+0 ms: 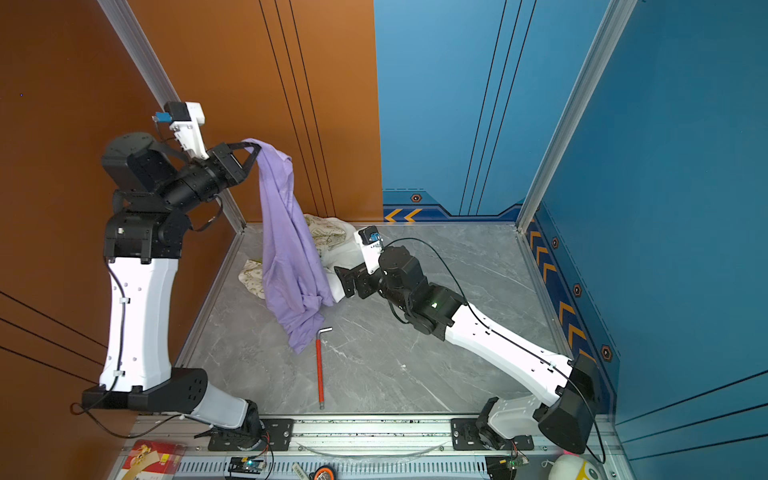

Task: Pick out a specific cloth from the pile
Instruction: 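Lift the lavender cloth high with the left gripper while the right gripper approaches, then grasp the hanging lavender cloth with the right gripper below the left gripper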

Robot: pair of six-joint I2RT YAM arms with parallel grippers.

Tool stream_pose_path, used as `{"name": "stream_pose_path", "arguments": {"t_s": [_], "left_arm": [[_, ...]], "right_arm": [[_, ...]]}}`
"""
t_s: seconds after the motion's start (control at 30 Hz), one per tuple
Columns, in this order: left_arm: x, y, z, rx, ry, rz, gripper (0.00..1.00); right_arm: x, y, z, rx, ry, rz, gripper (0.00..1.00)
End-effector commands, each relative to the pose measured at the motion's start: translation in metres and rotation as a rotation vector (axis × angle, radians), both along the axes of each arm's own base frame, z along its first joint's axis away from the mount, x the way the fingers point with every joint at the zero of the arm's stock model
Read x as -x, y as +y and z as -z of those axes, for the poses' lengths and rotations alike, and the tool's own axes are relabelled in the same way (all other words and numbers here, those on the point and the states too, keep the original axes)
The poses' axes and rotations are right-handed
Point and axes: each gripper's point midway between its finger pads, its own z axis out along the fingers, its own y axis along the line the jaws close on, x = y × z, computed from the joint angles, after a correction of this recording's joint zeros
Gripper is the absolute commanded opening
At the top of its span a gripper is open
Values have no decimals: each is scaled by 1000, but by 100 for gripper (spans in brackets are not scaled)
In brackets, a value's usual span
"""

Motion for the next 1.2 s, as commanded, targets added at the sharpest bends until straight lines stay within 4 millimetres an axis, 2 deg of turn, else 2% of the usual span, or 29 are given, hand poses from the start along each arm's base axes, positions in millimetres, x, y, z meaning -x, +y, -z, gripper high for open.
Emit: {"name": "stream_pose_path", "arguments": {"t_s": [0.0, 0.1, 0.2, 0.33, 0.47, 0.7, 0.83, 0.93, 1.1, 1.17], "left_arm": [[26, -15, -41, -9, -146, 71, 0], [31, -22, -54, -20, -192, 93, 0], [26, -30, -46, -16, -166, 126, 0], [15, -58, -2, -45, -61, 208, 0], [15, -84, 46, -106, 22, 253, 0], [15, -96, 128, -154, 199, 250, 0], [23, -97, 151, -160, 248, 267, 0], [28, -94, 163, -168, 270, 261, 0], [28, -95, 178, -152, 320, 264, 0], [29, -97, 177, -137, 331, 280, 0]], "right_arm": [[0, 5, -30, -61, -55, -7, 100], [-1, 8, -39, -72, -72, -17, 100], [-1, 12, -44, -74, -76, -27, 100], [-5, 15, -48, -93, -92, -21, 100], [-15, 19, -38, -87, -81, 6, 99], [-19, 24, -24, -125, -61, 18, 93], [-23, 23, -6, -129, -39, 43, 89], [-26, 23, 4, -146, -20, 63, 80], [-25, 40, 12, -146, 2, 24, 77], [-27, 46, 15, -141, 8, 15, 74]]}}
